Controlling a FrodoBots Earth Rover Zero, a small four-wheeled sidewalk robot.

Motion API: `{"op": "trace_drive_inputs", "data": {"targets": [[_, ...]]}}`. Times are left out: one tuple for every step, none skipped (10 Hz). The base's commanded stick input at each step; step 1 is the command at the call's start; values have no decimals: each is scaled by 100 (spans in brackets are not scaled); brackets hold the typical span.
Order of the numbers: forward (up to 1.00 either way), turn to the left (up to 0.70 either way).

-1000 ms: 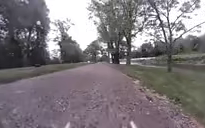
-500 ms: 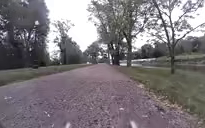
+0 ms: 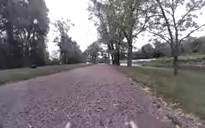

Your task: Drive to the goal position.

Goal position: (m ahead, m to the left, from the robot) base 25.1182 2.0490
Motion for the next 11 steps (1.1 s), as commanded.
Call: {"op": "trace_drive_inputs", "data": {"targets": [[70, 0], [70, 0], [70, 0], [70, 0], [70, 0], [70, 0], [70, 0], [70, 0], [70, 0], [70, 0], [70, 0]]}}
